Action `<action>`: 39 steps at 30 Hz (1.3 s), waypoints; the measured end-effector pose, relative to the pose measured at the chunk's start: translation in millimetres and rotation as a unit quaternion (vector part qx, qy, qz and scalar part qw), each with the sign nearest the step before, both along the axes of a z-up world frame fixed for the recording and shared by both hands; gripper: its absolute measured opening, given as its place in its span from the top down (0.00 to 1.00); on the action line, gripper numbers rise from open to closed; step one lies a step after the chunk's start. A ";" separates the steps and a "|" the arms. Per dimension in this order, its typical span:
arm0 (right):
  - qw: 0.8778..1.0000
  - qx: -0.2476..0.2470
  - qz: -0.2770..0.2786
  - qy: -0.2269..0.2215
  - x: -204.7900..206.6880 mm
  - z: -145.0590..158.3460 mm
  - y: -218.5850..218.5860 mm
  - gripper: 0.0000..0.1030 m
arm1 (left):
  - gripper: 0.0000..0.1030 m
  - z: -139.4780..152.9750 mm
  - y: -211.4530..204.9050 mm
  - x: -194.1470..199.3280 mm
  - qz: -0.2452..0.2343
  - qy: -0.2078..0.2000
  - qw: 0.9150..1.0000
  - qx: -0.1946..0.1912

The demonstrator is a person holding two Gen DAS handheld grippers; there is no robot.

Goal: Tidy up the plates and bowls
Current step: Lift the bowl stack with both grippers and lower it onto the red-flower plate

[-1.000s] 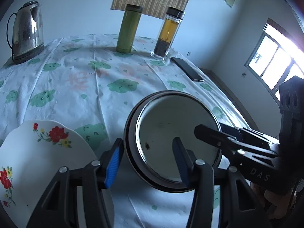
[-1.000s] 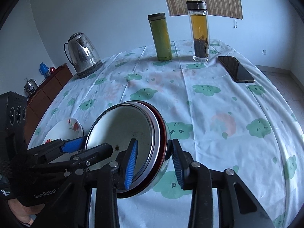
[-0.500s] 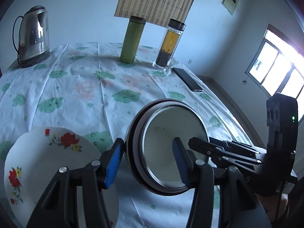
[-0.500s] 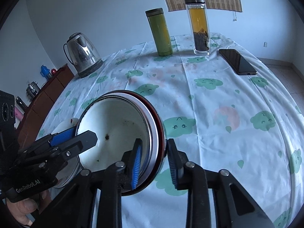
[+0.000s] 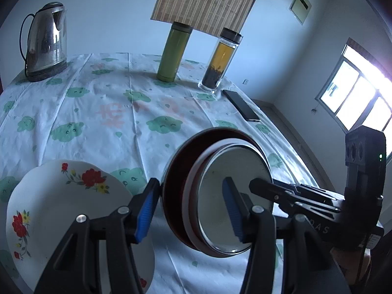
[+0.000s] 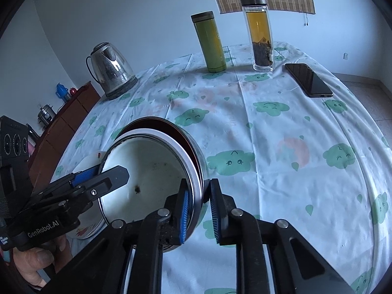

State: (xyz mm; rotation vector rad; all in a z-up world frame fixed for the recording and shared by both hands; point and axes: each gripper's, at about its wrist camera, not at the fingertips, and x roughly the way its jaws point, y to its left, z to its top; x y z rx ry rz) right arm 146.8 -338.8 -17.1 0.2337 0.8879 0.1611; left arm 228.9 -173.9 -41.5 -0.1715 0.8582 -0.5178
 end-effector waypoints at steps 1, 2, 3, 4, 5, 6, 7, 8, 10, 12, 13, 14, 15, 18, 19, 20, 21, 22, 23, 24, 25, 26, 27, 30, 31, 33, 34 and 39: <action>1.000 -0.001 0.002 0.000 0.3 0.8 0.7 0.83 | 0.50 2.1 1.2 -0.5 0.003 -0.001 1.000 -0.002; 1.000 0.000 0.003 0.000 0.2 1.6 1.5 0.83 | 0.50 3.9 1.7 -1.1 0.004 -0.003 1.000 -0.001; 1.000 -0.001 0.004 -0.001 -0.2 3.0 2.4 0.83 | 0.50 6.2 2.4 -1.6 0.004 -0.006 1.000 -0.001; 1.000 -0.005 0.006 -0.002 -0.6 5.4 4.1 0.83 | 0.50 9.3 4.0 -2.5 0.006 -0.007 1.000 -0.004; 1.000 -0.006 0.007 -0.003 -0.6 6.6 5.0 0.83 | 0.50 11.8 4.9 -3.3 0.007 -0.010 1.000 -0.004; 1.000 -0.007 0.009 -0.005 -1.3 9.5 6.6 0.83 | 0.50 14.4 5.6 -4.5 0.008 -0.014 1.000 -0.004; 1.000 -0.008 0.010 -0.006 -1.6 11.3 7.6 0.83 | 0.50 18.0 6.6 -6.4 0.010 -0.020 1.000 -0.003; 1.000 -0.010 0.012 -0.009 -2.4 14.3 9.2 0.83 | 0.50 20.3 7.0 -7.7 0.012 -0.024 1.000 -0.002; 1.000 -0.012 0.014 -0.012 -3.4 18.2 11.5 0.83 | 0.50 25.0 8.6 -11.7 0.016 -0.034 0.999 0.002; 1.000 -0.014 0.018 -0.015 -4.5 21.8 15.0 0.83 | 0.50 27.6 11.1 -13.7 0.021 -0.038 0.999 0.002; 1.000 -0.017 0.020 -0.016 -5.0 23.5 17.2 0.83 | 0.50 28.0 13.0 -14.7 0.023 -0.038 0.999 0.001; 0.999 -0.018 0.021 -0.017 -5.3 24.4 18.3 0.83 | 0.50 28.2 14.7 -15.1 0.025 -0.037 0.999 -0.001; 0.999 -0.019 0.024 -0.017 -5.8 25.8 20.6 0.83 | 0.50 28.3 17.0 -15.8 0.028 -0.036 0.999 -0.002; 0.999 -0.021 0.031 -0.019 -7.4 28.6 26.1 0.83 | 0.50 28.6 23.6 -18.6 0.035 -0.036 0.999 -0.004; 0.999 -0.022 0.034 -0.020 -8.0 29.7 28.9 0.83 | 0.50 28.6 26.1 -20.4 0.037 -0.037 0.999 -0.004; 0.999 -0.023 0.036 -0.020 -8.1 30.2 30.6 0.83 | 0.50 28.5 28.0 -22.1 0.039 -0.036 0.999 -0.004; 0.999 -0.023 0.039 -0.021 -8.1 31.1 33.9 0.83 | 0.50 28.0 31.0 -23.5 0.042 -0.036 0.998 -0.003; 0.999 -0.023 0.041 -0.021 -8.2 31.8 35.8 0.83 | 0.50 27.3 33.3 -25.4 0.044 -0.035 0.998 -0.002; 0.999 -0.023 0.045 -0.021 -8.0 32.5 39.2 0.83 | 0.50 25.9 36.3 -26.8 0.047 -0.032 0.998 -0.001; 0.998 -0.024 0.048 -0.021 -7.7 32.7 41.8 0.83 | 0.50 24.0 39.8 -27.6 0.050 -0.030 0.998 0.000; 0.998 -0.024 0.052 -0.021 -7.6 33.4 45.1 0.83 | 0.50 22.0 43.3 -28.1 0.055 -0.026 0.998 0.002; 0.998 -0.024 0.058 -0.021 -7.7 34.4 49.8 0.83 | 0.50 20.6 46.2 -29.2 0.058 -0.023 0.998 0.002; 0.998 -0.025 0.062 -0.021 -7.8 34.9 53.1 0.82 | 0.50 19.8 49.6 -30.2 0.059 -0.023 0.998 0.000; 0.997 -0.028 0.072 -0.024 -7.0 38.4 63.0 0.82 | 0.50 20.7 59.1 -35.5 0.067 -0.022 0.998 -0.001; 0.997 -0.029 0.075 -0.023 -6.1 38.8 66.0 0.82 | 0.50 21.4 61.1 -37.2 0.068 -0.022 0.997 0.000; 0.996 -0.031 0.079 -0.024 -5.2 39.3 71.0 0.82 | 0.50 22.6 65.5 -39.1 0.072 -0.021 0.997 -0.003; 0.996 -0.029 0.081 -0.024 -5.1 39.3 72.5 0.82 | 0.50 23.2 67.6 -39.7 0.074 -0.020 0.997 -0.003; 0.995 -0.026 0.089 -0.026 -5.8 41.6 81.8 0.82 | 0.50 32.9 77.1 -47.0 0.082 -0.033 0.996 -0.002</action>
